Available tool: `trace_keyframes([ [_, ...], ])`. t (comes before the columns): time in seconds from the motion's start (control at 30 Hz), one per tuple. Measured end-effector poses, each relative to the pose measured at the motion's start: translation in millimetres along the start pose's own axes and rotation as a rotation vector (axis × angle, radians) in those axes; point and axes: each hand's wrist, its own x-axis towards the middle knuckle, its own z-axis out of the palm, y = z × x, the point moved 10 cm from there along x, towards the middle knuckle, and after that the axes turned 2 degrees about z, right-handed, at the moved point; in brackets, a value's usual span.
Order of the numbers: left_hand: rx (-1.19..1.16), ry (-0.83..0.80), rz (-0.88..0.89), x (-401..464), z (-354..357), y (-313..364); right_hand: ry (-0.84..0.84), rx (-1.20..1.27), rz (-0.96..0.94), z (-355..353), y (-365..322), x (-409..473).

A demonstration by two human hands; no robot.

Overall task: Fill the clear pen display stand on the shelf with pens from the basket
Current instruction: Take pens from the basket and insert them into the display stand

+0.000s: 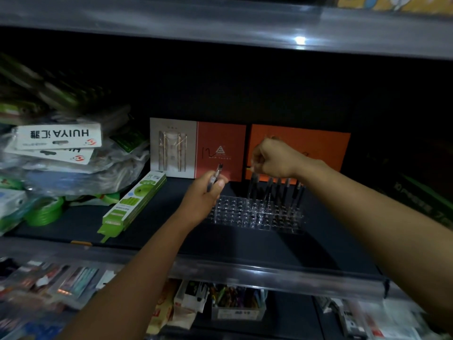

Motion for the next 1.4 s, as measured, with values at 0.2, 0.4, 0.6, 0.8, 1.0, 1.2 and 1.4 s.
trace_keyframes([
  [0.2, 0.001, -0.007, 0.001, 0, 4, -4, -0.017, -0.147, -0.047, 24, 4, 11],
  [0.4, -0.006, -0.019, -0.009, 2, 6, -7, -0.01, -0.163, -0.043, 24, 4, 17],
  [0.6, -0.009, -0.027, 0.0, 1, 7, -5, 0.033, 0.097, -0.103, 5, -15, 2],
  [0.8, -0.071, -0.044, -0.023, -1, 14, 4, 0.013, 0.291, -0.224, -5, -50, -11],
  [1.0, -0.091, -0.072, -0.01, -5, 19, 11, 0.042, 0.288, -0.243, -14, -61, -19],
  [1.2, -0.156, -0.057, -0.014, -7, 13, 7, 0.299, 0.322, -0.157, -60, -38, -22],
  [1.4, -0.159, -0.045, -0.03, -6, 7, -2, 0.422, 0.347, -0.021, -86, -15, -23],
])
